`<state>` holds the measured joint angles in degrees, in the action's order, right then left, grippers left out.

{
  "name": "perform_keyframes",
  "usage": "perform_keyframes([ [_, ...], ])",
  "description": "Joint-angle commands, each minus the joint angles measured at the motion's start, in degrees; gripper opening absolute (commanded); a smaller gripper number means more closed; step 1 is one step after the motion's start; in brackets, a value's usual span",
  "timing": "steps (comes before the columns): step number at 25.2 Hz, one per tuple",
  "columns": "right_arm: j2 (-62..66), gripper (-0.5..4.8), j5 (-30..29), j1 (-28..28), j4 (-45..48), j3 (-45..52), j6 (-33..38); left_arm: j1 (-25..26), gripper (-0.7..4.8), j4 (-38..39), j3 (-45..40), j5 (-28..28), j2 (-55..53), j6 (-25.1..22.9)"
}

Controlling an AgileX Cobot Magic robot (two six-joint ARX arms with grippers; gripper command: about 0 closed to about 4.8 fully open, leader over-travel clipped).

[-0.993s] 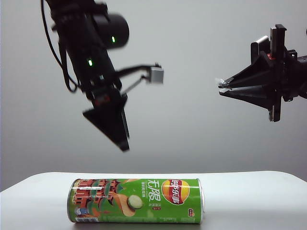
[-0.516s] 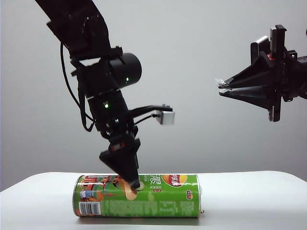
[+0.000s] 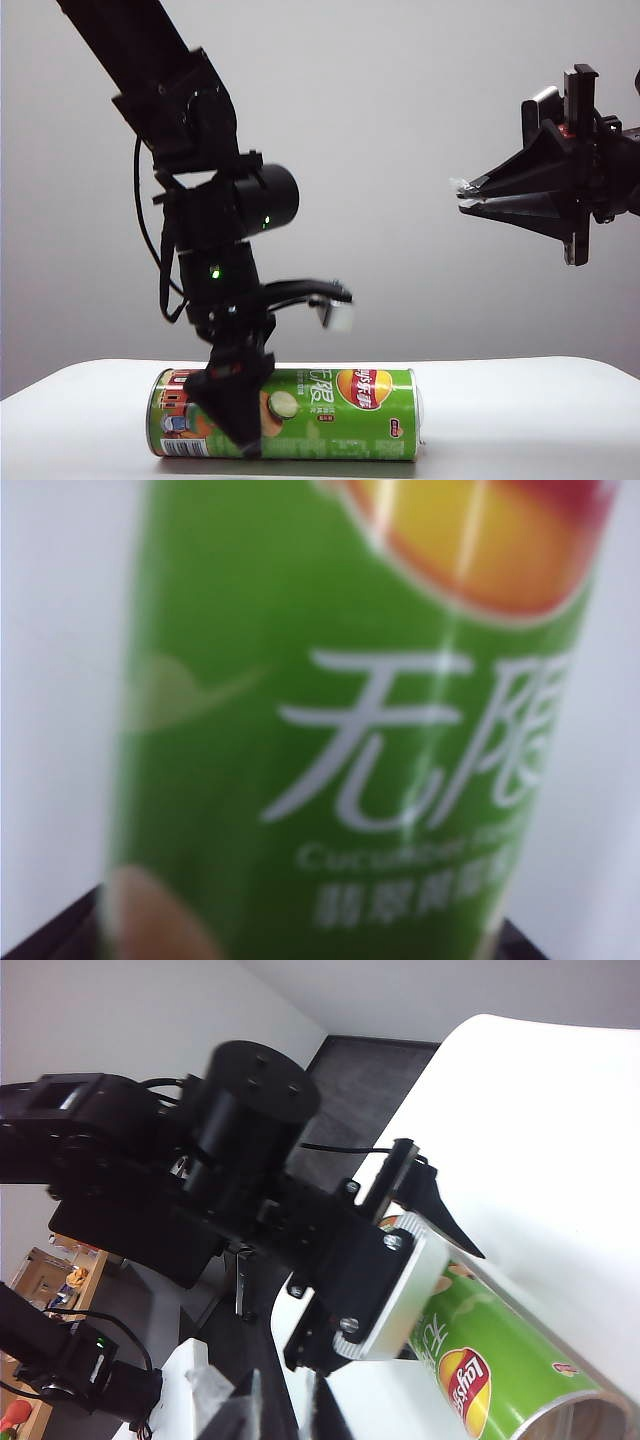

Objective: Pick up the green tub of chips from the desk, pull out the transparent container with the chips inside partially, and then place the chips back on the desk.

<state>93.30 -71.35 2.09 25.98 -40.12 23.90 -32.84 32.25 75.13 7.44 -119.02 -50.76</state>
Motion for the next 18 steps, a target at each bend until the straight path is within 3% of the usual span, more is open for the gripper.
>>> perform_keyframes([
  [1,-0.13,0.62,-0.13,0.02,0.35,-0.13,-0.39,-0.02,4.79,0.28,-0.07,-1.25,-0.42,-0.24],
  [8,-0.11,0.62,0.13,0.02,0.33,-0.11,-0.92,0.0,4.79,1.64,-0.07,-1.2,-0.48,-0.26],
  [9,-0.13,0.62,0.68,0.02,0.04,-0.11,-1.09,0.0,4.57,1.88,-0.07,-1.2,-0.48,-0.26],
  [11,-0.11,0.62,0.98,0.02,-0.5,-0.11,-1.51,0.0,3.63,2.21,-0.07,-1.22,-0.48,-0.26],
  [18,0.22,0.63,0.94,0.0,-0.5,-0.13,-1.46,-0.02,3.62,2.58,0.07,-1.25,-0.33,-0.26],
])
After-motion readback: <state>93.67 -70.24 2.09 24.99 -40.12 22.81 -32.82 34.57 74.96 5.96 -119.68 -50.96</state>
